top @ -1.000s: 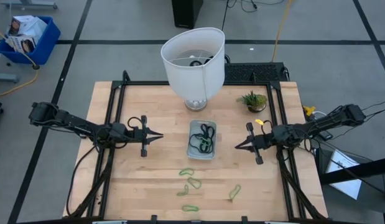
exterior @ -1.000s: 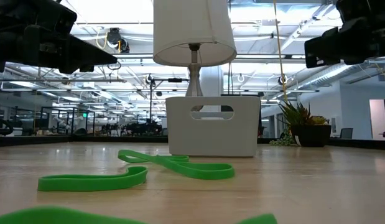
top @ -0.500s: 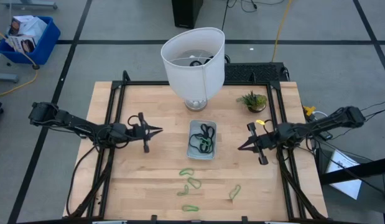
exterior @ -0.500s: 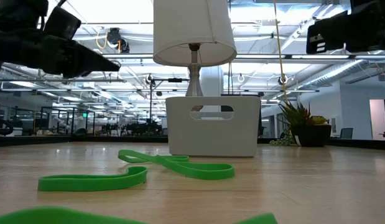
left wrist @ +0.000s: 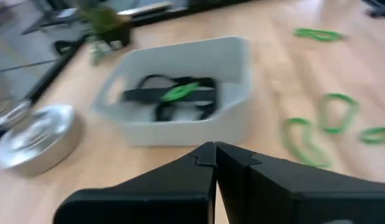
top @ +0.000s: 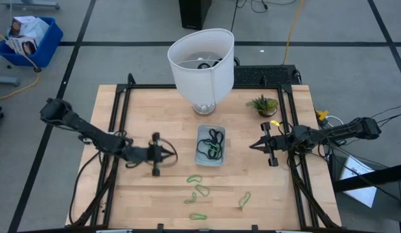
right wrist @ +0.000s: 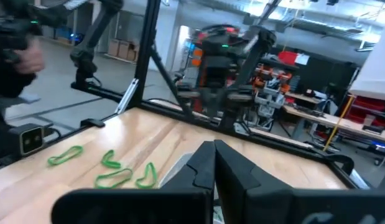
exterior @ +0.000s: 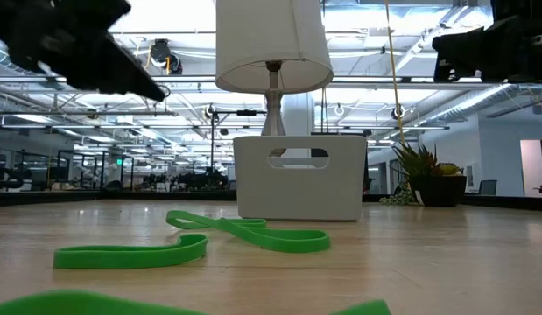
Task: Pick and place rubber bands into bin
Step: Put the green rubber band into the gray bin
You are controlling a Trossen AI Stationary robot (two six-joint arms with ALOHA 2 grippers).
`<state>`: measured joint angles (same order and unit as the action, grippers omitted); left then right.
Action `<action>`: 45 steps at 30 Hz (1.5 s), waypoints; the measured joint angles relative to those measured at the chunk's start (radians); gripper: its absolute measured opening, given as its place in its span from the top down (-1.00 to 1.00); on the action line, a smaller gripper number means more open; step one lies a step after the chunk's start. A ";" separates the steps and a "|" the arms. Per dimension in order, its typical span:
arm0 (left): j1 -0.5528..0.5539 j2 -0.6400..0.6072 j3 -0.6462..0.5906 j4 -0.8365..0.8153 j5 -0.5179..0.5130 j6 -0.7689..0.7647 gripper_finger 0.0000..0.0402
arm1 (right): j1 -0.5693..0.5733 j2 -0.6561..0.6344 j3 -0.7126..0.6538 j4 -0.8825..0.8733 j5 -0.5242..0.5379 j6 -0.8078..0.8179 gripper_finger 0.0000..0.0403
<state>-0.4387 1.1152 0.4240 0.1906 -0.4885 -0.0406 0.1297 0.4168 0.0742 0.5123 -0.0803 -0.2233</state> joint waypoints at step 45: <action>-0.047 0.752 0.456 -0.086 0.236 0.016 0.11 | -0.006 0.000 0.000 0.037 0.006 0.047 1.00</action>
<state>-0.4856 1.8676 0.8803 0.1043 -0.2523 -0.0250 0.1238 0.4171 0.0742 0.5495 -0.0745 -0.1763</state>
